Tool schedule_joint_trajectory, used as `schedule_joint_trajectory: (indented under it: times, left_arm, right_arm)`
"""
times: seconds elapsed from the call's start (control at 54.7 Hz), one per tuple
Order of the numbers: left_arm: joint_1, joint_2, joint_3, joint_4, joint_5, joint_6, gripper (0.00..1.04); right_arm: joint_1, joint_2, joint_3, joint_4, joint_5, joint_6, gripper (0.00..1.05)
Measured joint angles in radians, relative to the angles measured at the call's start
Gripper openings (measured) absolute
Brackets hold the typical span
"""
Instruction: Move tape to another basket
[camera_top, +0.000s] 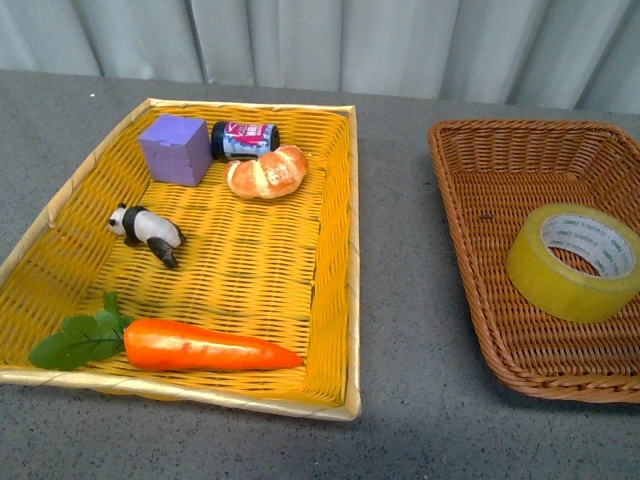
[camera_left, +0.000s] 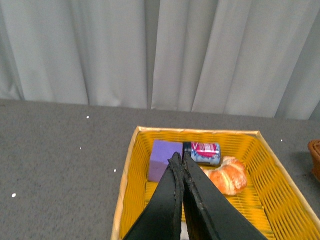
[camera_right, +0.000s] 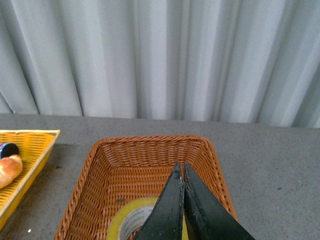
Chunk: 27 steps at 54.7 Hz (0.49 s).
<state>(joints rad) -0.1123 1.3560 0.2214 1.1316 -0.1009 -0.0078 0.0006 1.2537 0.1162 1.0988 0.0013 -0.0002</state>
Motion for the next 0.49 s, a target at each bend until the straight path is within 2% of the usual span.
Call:
schedule_joint_trajectory:
  times: [0.238,0.311,0.494]
  left_arm:
    - [0.039,-0.178,-0.102,-0.083,0.027,0.0,0.04]
    - [0.086,-0.24,-0.127,-0.126,0.094,0.001,0.04]
    - [0.109,-0.39,-0.168,-0.232,0.099,0.001,0.04]
  right_arm:
    - [0.0,-0.242,-0.053,-0.166,-0.002,0.0,0.01]
    - [0.0,-0.306,-0.068,-0.216,-0.001,0.0,0.01]
    - [0.0,-0.453,-0.095,-0.335,-0.001,0.0,0.01]
